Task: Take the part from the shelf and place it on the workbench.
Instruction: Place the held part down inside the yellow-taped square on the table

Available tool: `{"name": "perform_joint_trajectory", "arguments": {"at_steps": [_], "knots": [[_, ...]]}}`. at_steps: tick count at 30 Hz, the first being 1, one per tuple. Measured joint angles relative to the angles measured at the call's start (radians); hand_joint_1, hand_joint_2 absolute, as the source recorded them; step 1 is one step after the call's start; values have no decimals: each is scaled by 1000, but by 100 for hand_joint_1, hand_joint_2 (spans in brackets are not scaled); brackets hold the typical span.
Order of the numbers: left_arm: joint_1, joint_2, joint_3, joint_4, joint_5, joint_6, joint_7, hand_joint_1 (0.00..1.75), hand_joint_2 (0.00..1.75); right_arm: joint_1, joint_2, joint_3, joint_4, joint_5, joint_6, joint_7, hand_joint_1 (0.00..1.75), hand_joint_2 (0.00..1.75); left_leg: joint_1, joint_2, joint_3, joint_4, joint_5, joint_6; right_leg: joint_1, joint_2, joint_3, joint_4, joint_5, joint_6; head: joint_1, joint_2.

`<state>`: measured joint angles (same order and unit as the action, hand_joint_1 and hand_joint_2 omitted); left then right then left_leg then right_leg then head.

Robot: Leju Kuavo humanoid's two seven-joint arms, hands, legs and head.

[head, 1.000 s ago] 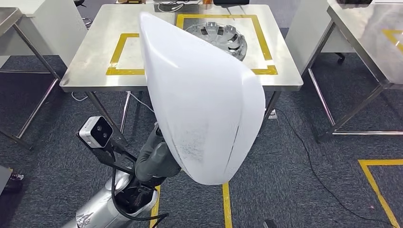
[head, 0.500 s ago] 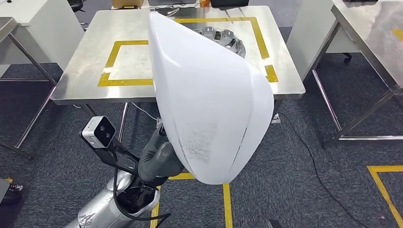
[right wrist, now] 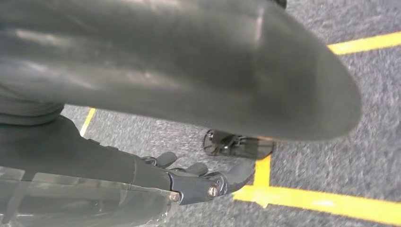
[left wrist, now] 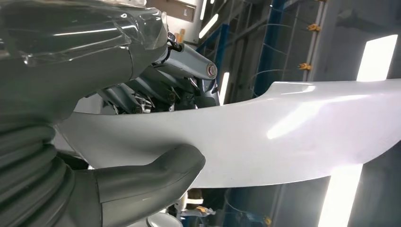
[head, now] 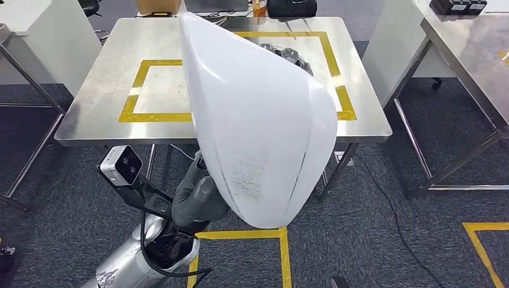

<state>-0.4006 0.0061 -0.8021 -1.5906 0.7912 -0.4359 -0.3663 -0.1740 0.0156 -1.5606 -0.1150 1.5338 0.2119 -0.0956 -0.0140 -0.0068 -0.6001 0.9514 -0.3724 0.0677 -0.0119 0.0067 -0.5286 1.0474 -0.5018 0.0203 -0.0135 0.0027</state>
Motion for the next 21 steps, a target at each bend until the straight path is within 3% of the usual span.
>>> {"name": "perform_joint_trajectory", "arguments": {"at_steps": [3, 4, 5, 7, 8, 10, 12, 14, 15, 18, 19, 20, 21], "knots": [[4, -3, -1, 0, 0, 0, 0, 175, 175, -1, -2, 0, -3, 0, -1, 0, 0, 0, -1, -4, 17, -1, -17, 4, -3, -1, -134, 193, -60, -3, 1, 0], [5, -3, -1, 0, 0, 0, 0, 175, 175, 1, -4, 0, -4, 0, -1, 0, 0, 0, -1, -7, 23, 0, -25, 3, -4, -1, -164, 218, -70, 0, 1, 0], [6, -3, -1, 0, -1, 0, 0, 175, 175, 2, -5, 0, -5, 0, -1, 1, 0, 0, -1, -9, 31, 2, -33, 1, -5, -1, -174, 203, -61, 7, 1, 0], [7, -3, -1, 0, -1, 0, 0, 175, 175, 2, -7, 0, -7, 0, -1, 1, 0, 0, 0, -12, 51, 6, -53, -5, -9, -2, -147, 83, 11, 29, 1, 0], [7, -3, -1, 0, -1, 0, 0, 175, 175, 2, -7, 0, -8, 0, -1, 2, 0, 0, -1, -13, 61, 12, -64, -9, -9, -4, -127, 14, 55, 34, 1, 0], [6, -3, 0, 0, -2, 1, 0, 175, 175, 1, -7, 0, -9, 0, -1, 3, 0, 0, -4, -13, 69, 20, -84, -20, -6, -7, -97, -62, 103, 16, 1, 0], [6, -3, 2, 1, -3, 1, 0, 175, 175, -1, -6, 0, -10, 0, -1, 4, 0, 0, -5, -13, 70, 28, -98, -31, -4, -6, -87, -71, 106, -11, 0, 0], [5, -3, 3, 0, -3, 1, -1, 175, 175, -1, -5, 0, -10, 0, -1, 5, 0, 0, -2, -10, 58, 60, -107, -40, -8, -3, -77, -72, 101, -22, -1, 0], [5, -3, 4, 0, -3, 1, -2, 175, 175, -2, -5, 0, -11, 1, -1, 6, 0, 0, 1, -8, 35, 100, -118, -46, -11, -1, -70, -72, 97, -27, -1, 0], [10, 0, 6, 0, -4, -1, -3, 175, 175, -3, -6, 1, -11, 5, 0, 7, 0, 0, 10, -2, -89, 295, -187, -63, -8, -1, -52, -72, 78, -35, 0, 0], [12, 2, 7, 1, -4, -1, -3, 175, 175, -3, -6, 2, -11, 7, 0, 9, 0, 0, 12, 0, -122, 334, -200, -64, -7, 0, -45, -71, 71, -35, -1, 0], [15, 3, 8, 1, -5, -1, -3, 175, 175, -2, -6, 3, -12, 8, 1, 10, 0, 0, 12, 1, -137, 337, -193, -63, -5, 2, -35, -72, 64, -35, -1, 0], [16, 5, 9, 1, -5, -1, -3, 175, 175, -3, -6, 4, -12, 9, 1, 11, 0, 0, 11, 1, -132, 300, -162, -57, -1, 3, -24, -72, 56, -35, -1, 0]]}}
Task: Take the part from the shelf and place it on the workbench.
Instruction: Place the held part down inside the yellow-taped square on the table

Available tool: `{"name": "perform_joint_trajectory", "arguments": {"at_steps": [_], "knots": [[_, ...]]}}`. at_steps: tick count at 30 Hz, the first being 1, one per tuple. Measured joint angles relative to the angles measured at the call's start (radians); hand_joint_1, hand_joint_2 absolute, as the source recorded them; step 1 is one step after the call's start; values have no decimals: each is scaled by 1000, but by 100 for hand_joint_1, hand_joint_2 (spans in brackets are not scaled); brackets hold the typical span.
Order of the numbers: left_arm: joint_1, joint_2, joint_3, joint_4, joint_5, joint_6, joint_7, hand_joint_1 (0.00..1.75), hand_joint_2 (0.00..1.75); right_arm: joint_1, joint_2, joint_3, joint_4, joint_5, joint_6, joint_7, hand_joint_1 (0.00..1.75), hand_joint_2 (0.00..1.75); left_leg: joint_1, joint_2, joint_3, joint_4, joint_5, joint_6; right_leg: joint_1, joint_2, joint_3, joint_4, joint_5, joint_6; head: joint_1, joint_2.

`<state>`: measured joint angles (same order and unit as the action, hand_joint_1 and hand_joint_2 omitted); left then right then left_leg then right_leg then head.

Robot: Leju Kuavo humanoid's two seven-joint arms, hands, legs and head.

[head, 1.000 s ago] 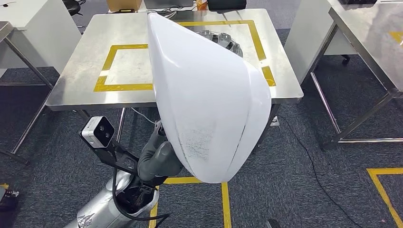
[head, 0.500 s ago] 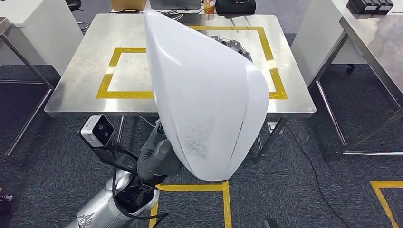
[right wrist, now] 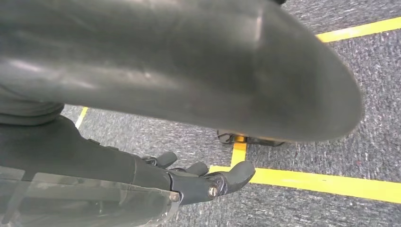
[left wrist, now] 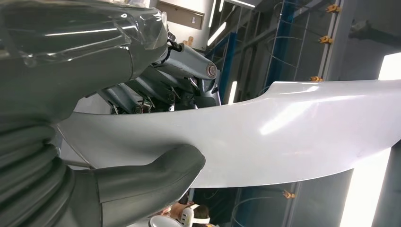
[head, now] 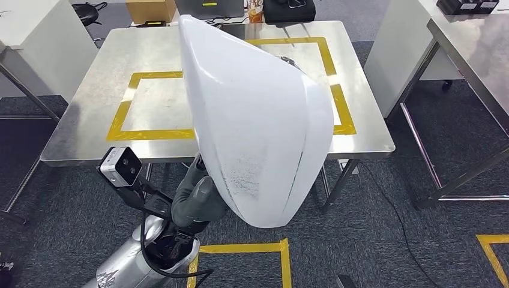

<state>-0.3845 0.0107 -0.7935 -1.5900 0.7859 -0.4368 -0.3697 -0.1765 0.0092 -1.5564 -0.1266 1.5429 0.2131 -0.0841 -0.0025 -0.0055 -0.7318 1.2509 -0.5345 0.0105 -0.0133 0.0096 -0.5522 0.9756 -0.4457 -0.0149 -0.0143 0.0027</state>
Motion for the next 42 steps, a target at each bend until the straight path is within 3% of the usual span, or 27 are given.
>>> {"name": "perform_joint_trajectory", "arguments": {"at_steps": [2, 3, 5, 8, 10, 12, 14, 15, 17, 18, 20, 21, 24, 25, 28, 29, 30, 31, 32, 34, 37, 39, 40, 42], "knots": [[0, 1, 3, 0, -1, 0, -1, 175, 175, -1, 3, 2, 1, 1, 1, 1, 0, 0, -9, 1, 47, -143, 99, 25, 6, 1, 24, -2, -17, 1, 2, 0], [0, 1, 6, 0, -1, -1, -2, 175, 175, -2, 5, 3, 1, 1, 1, 2, 0, 0, -16, 2, 70, -206, 133, 39, 9, 2, 33, -4, -24, 3, 3, 0], [-1, 1, 10, 0, -3, -2, -3, 175, 175, -5, 10, 3, 1, 2, 1, 3, 0, 0, -29, 5, 95, -269, 156, 58, 10, 1, 43, -9, -31, 11, 6, 0], [-1, -1, 13, -1, -5, -3, -5, 175, 175, -8, 9, 6, 0, 3, 2, 7, 0, 0, -24, 3, 127, -296, 154, 66, 14, -2, 49, 5, -36, 25, 6, 0], [-3, -3, 13, -2, -6, -4, -5, 175, 175, -12, 8, 8, 0, 3, 2, 9, 0, 0, -18, 3, 152, -306, 153, 70, 12, -3, 6, 83, -60, 26, 8, 0], [-3, -4, 12, -3, -7, -4, -5, 175, 175, -14, 5, 10, 0, 2, 1, 9, 0, 0, -18, 1, 157, -306, 146, 72, 7, -3, -83, 218, -100, 26, 10, 0], [2, -4, 12, -3, -7, -4, -5, 175, 175, -12, 2, 11, 0, 2, 1, 10, 0, 0, -17, -3, 161, -303, 135, 68, 1, -4, -154, 283, -121, 33, 10, 0], [3, -4, 11, -3, -7, -4, -5, 175, 175, -11, 1, 11, 0, 2, 1, 11, 0, 0, -16, -5, 166, -299, 128, 64, -3, -4, -160, 260, -106, 42, 10, 0], [3, -3, 11, -3, -7, -4, -5, 175, 175, -11, -1, 11, -1, 2, 0, 11, 0, 0, -14, -8, 176, -287, 109, 54, -12, -8, -127, 130, -23, 70, 10, 0], [4, -3, 11, -3, -7, -4, -5, 175, 175, -11, -1, 11, -1, 2, -1, 11, 0, 0, -14, -8, 180, -278, 98, 47, -14, -11, -108, 70, 10, 71, 10, 0], [3, -3, 11, -3, -8, -5, -5, 175, 175, -11, 0, 11, -1, 1, -3, 11, 0, 0, -17, -8, 181, -263, 79, 33, -11, -16, -86, 15, 45, 52, 10, 0], [3, -3, 11, -2, -9, -5, -5, 175, 175, -11, 0, 11, -1, 0, -4, 11, 0, 0, -17, -8, 182, -258, 73, 27, -9, -15, -83, 17, 41, 36, 10, 0], [1, -2, 12, -2, -9, -9, -5, 175, 175, -12, 2, 11, -1, -1, -6, 10, 0, 0, -12, -5, 170, -221, 50, 10, -14, -10, -66, 18, 42, 17, 8, 0], [1, -2, 12, -3, -10, -10, -5, 175, 175, -13, 3, 11, -1, -2, -6, 9, 0, 0, -8, -3, 146, -177, 32, 2, -15, -9, -61, 18, 39, 11, 8, 0], [4, 0, 12, -3, -10, -12, -5, 175, 175, -13, 2, 11, -1, -2, -6, 7, 0, 0, 2, 0, 28, 11, -37, -12, -11, -7, -52, 18, 27, 5, 8, 0], [6, 0, 12, -3, -10, -12, -5, 175, 175, -12, 2, 11, -1, -2, -6, 7, 0, 0, 4, 0, 4, 36, -38, -12, -10, -7, -48, 18, 22, 5, 8, 0], [6, 1, 12, -3, -10, -12, -5, 175, 175, -12, 2, 11, -1, -2, -6, 7, 0, 0, 5, 0, -1, 21, -18, -10, -8, -5, -41, 18, 18, 5, 8, 0], [6, 1, 12, -3, -11, -13, -5, 175, 175, -12, 2, 11, -1, -2, -6, 7, 0, 0, 4, 0, 15, -31, 23, -4, -6, -4, -32, 18, 13, 6, 8, 0], [6, 1, 12, -3, -11, -13, -5, 175, 175, -12, 3, 11, -1, -3, -6, 6, 0, 0, 2, 0, 44, -107, 72, 6, -4, -3, -24, 17, 8, 6, 8, 0], [3, 0, 13, -3, -12, -14, -5, 175, 175, -13, 7, 11, -1, -3, -4, 3, 0, 0, -7, 2, 92, -225, 129, 25, -3, -1, -14, 15, 2, 10, 11, 0], [1, -2, 13, -3, -12, -16, -5, 175, 175, -13, 9, 13, -1, 4, 0, -7, 0, 0, -18, 3, 108, -263, 135, 38, -5, -2, -13, 7, -2, 24, 10, 0], [1, -5, 12, -5, -12, -17, -5, 175, 175, -13, 9, 17, -1, 9, 2, -14, 0, 0, -13, 4, 129, -284, 144, 44, -3, -5, -19, 23, -13, 30, 11, 0], [0, -7, 12, -5, -12, -18, -5, 175, 175, -13, 9, 18, -1, 11, 4, -17, 0, 0, -10, 4, 140, -295, 148, 47, -1, -6, -34, 57, -29, 30, 12, 0], [0, -9, 11, -5, -12, -18, -5, 175, 175, -13, 6, 21, -1, 16, 9, -21, 0, 0, -9, 2, 149, -304, 148, 51, -3, -7, -103, 187, -80, 26, 13, 0]]}}
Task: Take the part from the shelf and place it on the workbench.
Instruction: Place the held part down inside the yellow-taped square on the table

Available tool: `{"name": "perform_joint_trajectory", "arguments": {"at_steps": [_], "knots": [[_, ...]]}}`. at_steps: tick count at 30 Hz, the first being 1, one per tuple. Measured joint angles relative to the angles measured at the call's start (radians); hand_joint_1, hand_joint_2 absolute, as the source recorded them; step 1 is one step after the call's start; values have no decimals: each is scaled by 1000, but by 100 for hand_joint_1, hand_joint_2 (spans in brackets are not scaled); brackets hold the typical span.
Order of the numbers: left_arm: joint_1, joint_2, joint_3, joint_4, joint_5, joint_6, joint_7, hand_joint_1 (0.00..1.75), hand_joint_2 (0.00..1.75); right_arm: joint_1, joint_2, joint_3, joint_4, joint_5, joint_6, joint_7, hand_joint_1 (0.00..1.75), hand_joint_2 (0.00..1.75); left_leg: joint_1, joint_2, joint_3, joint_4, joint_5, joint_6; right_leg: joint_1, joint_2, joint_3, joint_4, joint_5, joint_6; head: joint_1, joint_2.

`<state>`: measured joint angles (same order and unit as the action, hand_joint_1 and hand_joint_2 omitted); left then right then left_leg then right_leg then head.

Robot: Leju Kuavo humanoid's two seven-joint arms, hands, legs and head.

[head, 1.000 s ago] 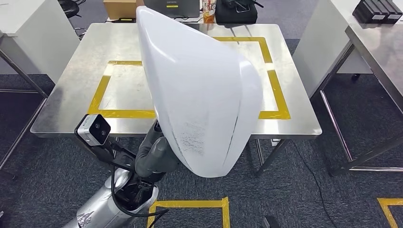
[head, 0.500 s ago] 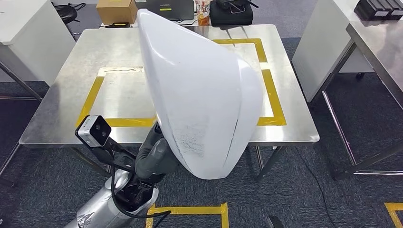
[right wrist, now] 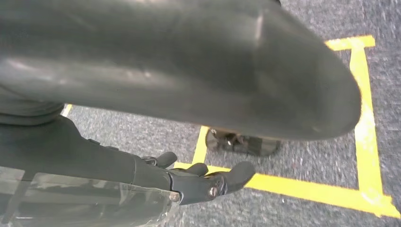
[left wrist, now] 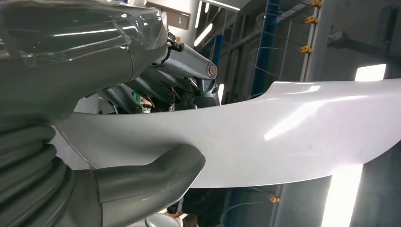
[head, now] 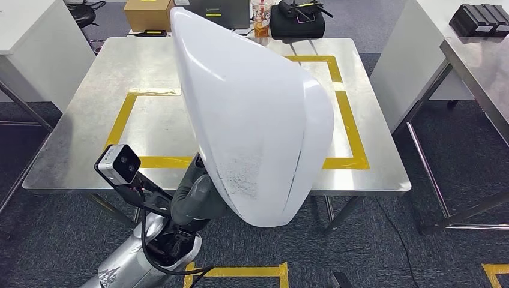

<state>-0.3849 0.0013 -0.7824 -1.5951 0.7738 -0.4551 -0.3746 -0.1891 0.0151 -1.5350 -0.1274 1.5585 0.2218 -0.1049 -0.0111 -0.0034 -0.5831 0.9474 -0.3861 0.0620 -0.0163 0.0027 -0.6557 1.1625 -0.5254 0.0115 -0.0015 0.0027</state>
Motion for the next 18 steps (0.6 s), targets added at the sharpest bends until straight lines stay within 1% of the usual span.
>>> {"name": "perform_joint_trajectory", "arguments": {"at_steps": [1, 2, 3, 4, 5, 6, 7, 8, 9, 10, 11, 12, 13, 14, 15, 16, 17, 18], "knots": [[2, 0, 0, 0, 0, 0, 0, 175, 175, 1, -2, 1, 0, 2, 2, -1, 0, 0, -1, -3, 0, 1, -2, 1, -1, 0, -38, 67, -22, 1, 0, 0], [4, 0, -1, 1, 0, 0, 0, 175, 175, 2, -4, 3, 0, 3, 3, -1, 0, 0, -1, -8, 0, 2, -3, 0, -3, 0, -66, 109, -31, 7, 0, 0], [5, 0, -1, 1, 0, 0, 0, 175, 175, 2, -6, 4, 0, 4, 4, -1, 0, 0, 0, -14, 0, 4, -5, -1, -4, 0, -73, 111, -23, 15, 0, 0], [5, 0, -1, 1, 0, 0, 0, 175, 175, 2, -8, 6, 0, 5, 6, -2, 0, 0, 1, -22, 0, 7, -7, -4, -7, 0, -56, 69, 2, 26, 0, 0], [5, 0, -2, 1, 0, 0, 0, 175, 175, 2, -10, 7, 0, 6, 7, -2, 0, 0, 2, -31, -1, 14, -11, -9, -11, 6, -22, -6, 35, 38, 0, 0], [5, -1, -2, 1, 0, 0, 0, 175, 175, 2, -10, 8, 0, 7, 8, -3, 0, 0, 1, -39, -4, 23, -17, -14, -14, 16, 13, -76, 62, 43, 0, 0], [5, -1, -2, 1, 0, -1, 0, 175, 175, 1, -11, 9, 0, 8, 9, -3, 0, 0, 0, -47, -8, 34, -23, -20, -15, 23, 41, -130, 81, 41, 0, 0], [5, -1, -1, 1, 0, -2, 0, 175, 175, 1, -11, 11, 0, 9, 10, -3, 0, 0, -2, -53, -12, 42, -29, -25, -15, 28, 56, -158, 89, 34, 0, 0], [5, 0, -1, 1, 0, -2, 0, 175, 175, 1, -11, 13, 0, 10, 11, -3, 0, 0, -3, -57, -16, 48, -32, -29, -12, 28, 59, -159, 89, 22, 0, 0], [5, 1, -1, 1, 0, -3, 0, 175, 175, 0, -11, 15, 0, 11, 11, -3, 0, 0, -2, -60, -18, 50, -34, -31, -12, 21, 60, -160, 89, 13, 0, 0], [6, 1, -1, 1, 0, -4, 0, 175, 175, 0, -10, 17, 0, 11, 12, -3, 0, 0, 0, -57, -19, 54, -37, -34, -12, 17, 62, -160, 90, 7, 0, 0], [6, 2, 0, 1, 0, -4, 0, 175, 175, 0, -10, 18, 0, 11, 12, -3, 0, 0, 2, -49, -23, 68, -47, -39, -14, 12, 65, -161, 89, 1, -1, 0], [5, 3, 0, 1, 0, -4, 0, 175, 175, 0, -10, 19, 0, 11, 12, -3, 0, 0, 4, -37, -36, 99, -67, -45, -16, 6, 68, -162, 89, -4, -2, 0], [5, 3, 0, 1, 0, -4, 0, 175, 175, 1, -10, 19, 0, 11, 12, -3, 0, 0, 6, -24, -59, 151, -97, -51, -16, 1, 70, -162, 87, -7, -3, 0], [5, 4, 1, 1, 0, -4, 0, 175, 175, 2, -11, 19, 0, 11, 12, -3, 0, 0, 9, -13, -92, 220, -131, -57, -16, -4, 71, -162, 85, -10, -4, 0], [6, 5, 1, 1, 0, -5, 0, 175, 175, 3, -12, 20, 0, 11, 12, -3, 0, 0, 13, -8, -128, 289, -160, -60, -15, -9, 72, -162, 84, -12, -4, 0], [8, 7, 0, 2, 0, -5, 0, 175, 175, 4, -12, 20, 0, 11, 12, -3, 0, 0, 16, -5, -154, 338, -174, -62, -14, -13, 72, -162, 83, -13, -4, 0], [9, 8, 0, 2, 0, -5, 0, 175, 175, 5, -12, 20, 0, 11, 12, -3, 0, 0, 18, -3, -163, 351, -168, -63, -13, -17, 73, -161, 82, -12, -4, 0]]}}
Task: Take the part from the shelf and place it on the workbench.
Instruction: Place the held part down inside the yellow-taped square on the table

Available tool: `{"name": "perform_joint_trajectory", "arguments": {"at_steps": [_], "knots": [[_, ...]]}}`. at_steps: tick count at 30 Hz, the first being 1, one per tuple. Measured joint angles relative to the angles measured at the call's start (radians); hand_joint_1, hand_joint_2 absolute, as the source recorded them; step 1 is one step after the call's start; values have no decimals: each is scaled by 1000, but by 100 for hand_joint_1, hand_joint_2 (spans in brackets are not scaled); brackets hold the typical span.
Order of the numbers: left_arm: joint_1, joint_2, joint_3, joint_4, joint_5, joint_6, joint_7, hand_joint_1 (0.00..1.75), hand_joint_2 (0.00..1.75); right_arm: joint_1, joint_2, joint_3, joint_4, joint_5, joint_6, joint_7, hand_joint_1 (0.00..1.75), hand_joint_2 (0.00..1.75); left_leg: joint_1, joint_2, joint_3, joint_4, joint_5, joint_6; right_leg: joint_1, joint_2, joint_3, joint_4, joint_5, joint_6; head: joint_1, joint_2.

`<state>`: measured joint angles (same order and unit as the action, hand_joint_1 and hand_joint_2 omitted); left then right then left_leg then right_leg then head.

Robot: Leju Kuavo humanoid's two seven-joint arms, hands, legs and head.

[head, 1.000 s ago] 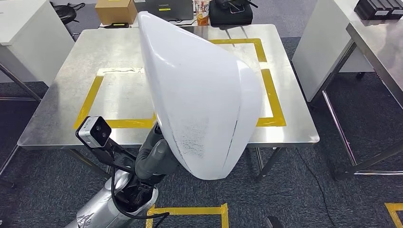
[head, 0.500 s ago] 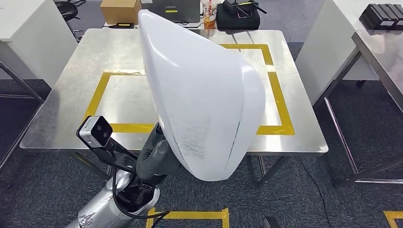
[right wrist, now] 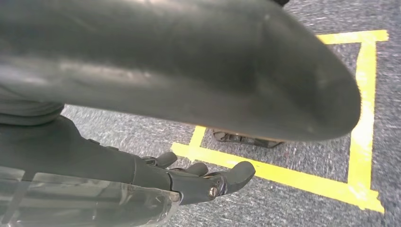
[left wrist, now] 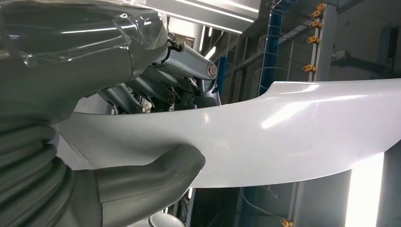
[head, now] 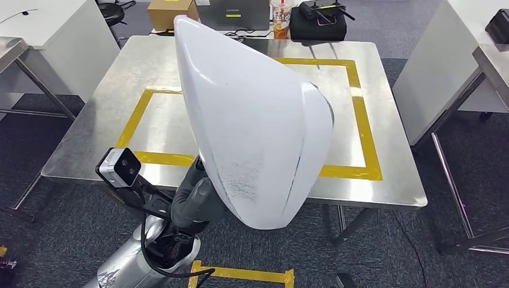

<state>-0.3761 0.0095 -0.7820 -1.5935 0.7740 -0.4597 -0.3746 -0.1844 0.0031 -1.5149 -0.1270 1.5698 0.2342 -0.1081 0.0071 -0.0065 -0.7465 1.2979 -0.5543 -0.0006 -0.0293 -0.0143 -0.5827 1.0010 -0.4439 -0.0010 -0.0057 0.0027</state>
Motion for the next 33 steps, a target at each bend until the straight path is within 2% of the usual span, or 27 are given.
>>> {"name": "perform_joint_trajectory", "arguments": {"at_steps": [1, 3, 4, 5, 6, 9, 10, 11, 13, 14, 15, 16, 17, 18, 19, 20, 21, 23, 25, 27, 29, 30, 31, 32, 33], "knots": [[0, 1, 0, 0, 0, 0, 0, 175, 175, 1, 0, 0, 0, 0, 0, 0, 0, 0, 1, 2, 13, -30, 25, 2, 1, -3, 2, 0, -1, 0, 0, 0], [-1, 2, 1, 0, 0, 0, 0, 175, 175, 1, 1, 0, 0, 0, 0, -1, 0, 0, 0, 8, 84, -171, 94, 12, 2, -5, 7, -1, -4, 3, 0, 0], [-2, 2, 1, 0, 0, 1, 1, 175, 175, 0, 2, 0, 0, -1, -1, -2, 0, 0, -4, 12, 115, -233, 116, 17, 5, -5, 8, 0, -5, 5, 0, 0], [-3, 2, 1, 0, 0, 2, 2, 175, 175, 1, 2, 0, 0, -1, -2, -2, 0, 0, -7, 15, 135, -272, 126, 22, 6, -6, 9, -1, -6, 8, 0, 0], [-3, 3, 2, 0, 0, 4, 3, 175, 175, 1, 2, 0, 0, -3, -4, -2, 0, 0, -11, 17, 142, -288, 125, 25, 7, -7, 9, -1, -7, 13, 1, 0], [-1, 7, 2, 0, -1, 9, 5, 175, 175, 1, 2, 0, 0, -8, -12, 0, 0, 0, -11, 12, 150, -305, 132, 39, 6, -9, 6, 0, -12, 28, 1, 0], [-2, 8, 1, 0, -3, 10, 6, 175, 175, 1, 1, 0, 0, -10, -14, 2, 0, 0, -9, 9, 156, -314, 137, 45, 6, -6, -4, 21, -23, 28, 2, 0], [-2, 8, 1, 0, -5, 12, 6, 175, 175, 1, 1, 0, 0, -11, -17, 3, 0, 0, -7, 7, 161, -321, 141, 50, 6, -2, -27, 65, -44, 26, 3, 0], [-1, 8, -1, 1, -13, 18, 6, 175, 175, 3, 1, 0, 0, -12, -21, 7, 0, 0, -10, 2, 163, -324, 142, 55, 5, 7, -97, 206, -99, 19, 3, 0], [0, 8, -2, 3, -18, 23, 5, 175, 175, 4, 1, 0, 0, -12, -23, 8, 0, 0, -11, -1, 163, -323, 141, 56, 5, 9, -131, 268, -117, 21, 3, 0], [1, 8, -2, 5, -24, 29, 5, 175, 175, 4, 0, 0, 0, -12, -24, 9, 0, 0, -12, -5, 163, -322, 140, 57, 4, 10, -149, 296, -120, 27, 3, 0], [2, 8, -3, 8, -33, 37, 3, 175, 175, 4, -1, -1, 0, -12, -24, 10, 0, 0, -13, -9, 164, -321, 139, 57, 4, 10, -146, 281, -106, 36, 3, 0], [2, 8, -3, 11, -44, 45, 1, 175, 175, 4, -2, -1, 0, -12, -24, 10, 0, 0, -12, -13, 165, -318, 137, 55, 3, 10, -123, 225, -77, 45, 3, 0], [0, 8, -3, 14, -59, 54, -1, 175, 175, 3, -3, -1, 0, -12, -24, 10, 0, 0, -12, -16, 165, -314, 134, 52, 1, 10, -86, 144, -44, 54, 3, 0], [-1, 8, -3, 16, -77, 64, -5, 175, 175, 2, -4, -1, 0, -12, -24, 9, 0, 0, -15, -19, 163, -308, 129, 47, 1, 11, -52, 74, -17, 55, 3, 0], [-3, 8, -4, 19, -96, 74, -9, 175, 175, 1, -4, -1, 1, -12, -24, 7, 0, 0, -18, -21, 161, -302, 124, 42, 1, 11, -28, 26, 0, 51, 3, 0], [-5, 8, -4, 22, -122, 88, -15, 175, 175, 1, -4, -1, 1, -12, -25, 4, 0, 0, -20, -23, 159, -297, 121, 38, 2, 12, -17, 3, 8, 43, 2, 0], [-8, 8, -3, 27, -178, 120, -27, 175, 175, 1, -3, -1, 2, -11, -26, -5, 0, 0, -20, -23, 157, -294, 117, 32, 4, 12, -17, 2, 10, 26, 1, 0], [-13, 9, -1, 32, -235, 156, -35, 175, 175, 1, -3, -1, 4, -9, -26, -14, 0, 0, -16, -18, 148, -274, 101, 23, -1, 13, -13, 0, 10, 16, 0, 0], [-20, 9, 1, 35, -287, 193, -39, 175, 175, 1, -4, -1, 5, -6, -26, -20, 0, 0, -10, -9, 107, -182, 50, 10, -5, 12, -9, -1, 10, 7, -2, 0], [-27, 9, 3, 43, -347, 235, -37, 175, 175, 2, -5, -2, 5, -3, -27, -23, 0, 0, -3, -4, 41, -46, -7, 0, -4, 12, -8, 0, 8, 4, -3, 0], [-33, 10, 4, 51, -387, 260, -34, 175, 175, 2, -6, -2, 6, -1, -27, -24, 0, 0, 0, -3, 19, -6, -15, -2, -4, 12, -8, 0, 8, 4, -3, 0], [-41, 10, 4, 60, -432, 287, -30, 175, 175, 3, -6, -2, 7, 0, -29, -25, 0, 0, 2, -1, 14, -3, -4, -2, -4, 12, -8, 0, 8, 3, -3, 0], [-53, 10, 5, 72, -481, 317, -26, 175, 175, 3, -6, -3, 8, 0, -30, -27, 0, 0, 3, 0, 30, -40, 24, -1, -4, 12, -6, 0, 8, 4, -3, 0], [-68, 9, 5, 84, -528, 346, -23, 175, 175, 3, -5, -4, 9, 0, -31, -28, 0, 0, 3, 1, 61, -108, 62, 2, -4, 12, -5, 0, 7, 4, -3, 0]]}}
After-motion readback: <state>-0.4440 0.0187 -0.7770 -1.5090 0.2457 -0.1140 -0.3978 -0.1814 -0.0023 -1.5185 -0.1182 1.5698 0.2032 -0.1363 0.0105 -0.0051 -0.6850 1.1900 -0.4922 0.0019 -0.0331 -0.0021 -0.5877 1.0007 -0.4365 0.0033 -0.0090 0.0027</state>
